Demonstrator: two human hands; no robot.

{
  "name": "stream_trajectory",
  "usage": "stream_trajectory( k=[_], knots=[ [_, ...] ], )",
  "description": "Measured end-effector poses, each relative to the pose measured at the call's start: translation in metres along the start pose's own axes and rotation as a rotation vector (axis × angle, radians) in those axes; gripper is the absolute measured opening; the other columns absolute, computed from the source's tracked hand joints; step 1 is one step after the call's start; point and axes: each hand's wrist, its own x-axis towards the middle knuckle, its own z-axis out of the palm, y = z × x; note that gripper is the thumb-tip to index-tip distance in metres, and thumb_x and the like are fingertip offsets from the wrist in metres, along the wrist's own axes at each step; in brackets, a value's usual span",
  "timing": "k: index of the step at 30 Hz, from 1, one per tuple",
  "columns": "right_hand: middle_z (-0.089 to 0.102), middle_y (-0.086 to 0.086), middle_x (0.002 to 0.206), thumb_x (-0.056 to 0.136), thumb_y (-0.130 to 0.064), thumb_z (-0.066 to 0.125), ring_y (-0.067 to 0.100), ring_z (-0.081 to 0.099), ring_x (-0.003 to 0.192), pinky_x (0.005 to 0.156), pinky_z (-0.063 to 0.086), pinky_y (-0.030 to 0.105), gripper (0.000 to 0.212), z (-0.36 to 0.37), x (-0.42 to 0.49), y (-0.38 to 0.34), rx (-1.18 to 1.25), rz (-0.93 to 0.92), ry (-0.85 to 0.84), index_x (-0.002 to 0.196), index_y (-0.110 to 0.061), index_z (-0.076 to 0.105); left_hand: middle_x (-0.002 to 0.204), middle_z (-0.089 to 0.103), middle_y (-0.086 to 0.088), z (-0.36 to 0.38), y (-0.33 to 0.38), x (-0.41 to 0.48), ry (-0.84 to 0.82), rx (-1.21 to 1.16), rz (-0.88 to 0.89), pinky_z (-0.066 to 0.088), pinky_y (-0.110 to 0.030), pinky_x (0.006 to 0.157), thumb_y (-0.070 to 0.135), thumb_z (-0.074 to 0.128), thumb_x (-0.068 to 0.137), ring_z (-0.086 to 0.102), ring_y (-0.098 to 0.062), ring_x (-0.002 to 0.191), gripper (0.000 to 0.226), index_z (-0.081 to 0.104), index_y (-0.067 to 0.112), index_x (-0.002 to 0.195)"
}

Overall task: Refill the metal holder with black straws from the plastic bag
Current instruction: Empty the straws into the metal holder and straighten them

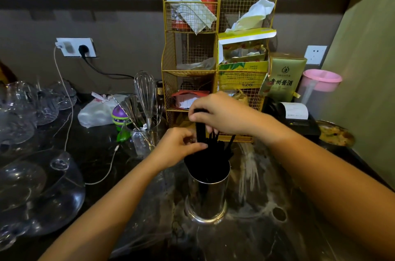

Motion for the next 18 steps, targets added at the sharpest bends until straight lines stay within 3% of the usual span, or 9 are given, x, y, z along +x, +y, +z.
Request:
stream_trajectory(
  k=[2,4,5,8,11,13,15,18],
  knots=[
    [0.051,-0.008,0.055,0.094,-0.020,0.041,0.001,0.054,0.042,0.051,0.043,0.014,0.026,0.009,0.002,0.003,-0.029,-0.015,-0.016,0.104,-0.006,0.061,0.062,0.057,0.006,-0.002,-0.001,0.001,0.035,-0.026,0.010,0.037,-0.010,0.053,0.009,0.066,0.075,0.050,0.005,0.052,0.010,0.067,0.007,0.085],
    [0.047,-0.012,0.055,0.094,-0.018,0.039,0.001,0.053,0.043,0.051,0.042,0.014,0.029,0.016,0.003,0.005,-0.042,-0.022,-0.017,0.102,-0.006,0.063,0.057,0.055,0.010,-0.004,-0.001,0.001,0.055,-0.053,0.010,0.036,-0.009,0.051,0.007,0.066,0.075,0.050,0.006,0.050,0.007,0.066,0.002,0.079],
    [0.047,-0.013,0.056,0.094,-0.018,0.038,0.005,0.051,0.045,0.051,0.042,0.016,0.029,0.018,0.003,0.007,-0.042,-0.023,-0.014,0.099,-0.005,0.064,0.052,0.056,0.010,-0.005,0.000,0.001,0.055,-0.075,0.009,0.037,-0.008,0.051,0.006,0.066,0.075,0.051,0.006,0.050,0.002,0.065,0.006,0.073],
    [0.052,-0.005,0.059,0.094,-0.016,0.037,0.010,0.050,0.054,0.054,0.043,0.027,0.031,0.025,0.002,0.009,-0.025,-0.015,-0.024,0.087,-0.001,0.064,0.051,0.063,0.015,-0.005,-0.003,0.001,0.048,-0.150,-0.001,0.042,-0.007,0.054,0.003,0.065,0.074,0.055,0.006,0.053,0.023,0.063,0.025,0.068],
    [0.057,0.005,0.068,0.095,-0.019,0.037,0.016,0.050,0.060,0.063,0.043,0.034,0.033,0.028,0.005,0.011,-0.050,0.004,-0.071,0.089,0.001,0.062,0.062,0.062,-0.002,-0.003,-0.005,0.003,0.070,-0.222,-0.007,0.044,-0.021,0.062,0.008,0.068,0.070,0.055,-0.007,0.062,0.011,0.064,0.015,0.078],
    [0.051,0.000,0.065,0.095,-0.022,0.035,0.014,0.046,0.061,0.062,0.037,0.033,0.034,0.025,0.007,0.012,-0.069,0.017,-0.086,0.094,0.000,0.061,0.071,0.056,-0.019,-0.001,-0.002,0.004,0.095,-0.254,-0.001,0.041,-0.030,0.063,0.020,0.070,0.064,0.052,-0.019,0.066,0.022,0.063,0.008,0.081],
    [0.045,-0.003,0.063,0.096,-0.024,0.034,0.015,0.045,0.063,0.062,0.036,0.032,0.036,0.020,0.008,0.012,-0.080,0.031,-0.097,0.097,-0.001,0.061,0.065,0.053,-0.015,0.002,0.000,0.006,0.128,-0.252,0.000,0.039,-0.021,0.056,0.021,0.070,0.064,0.049,-0.009,0.057,0.016,0.061,0.018,0.077],
    [0.049,-0.002,0.067,0.096,-0.025,0.035,0.017,0.048,0.066,0.065,0.038,0.031,0.034,0.011,0.006,0.013,-0.068,0.043,-0.109,0.094,-0.004,0.062,0.056,0.048,-0.004,0.005,0.003,0.010,0.150,-0.245,0.013,0.034,-0.012,0.047,0.006,0.067,0.073,0.042,0.001,0.045,0.020,0.060,0.023,0.080]
  ],
)
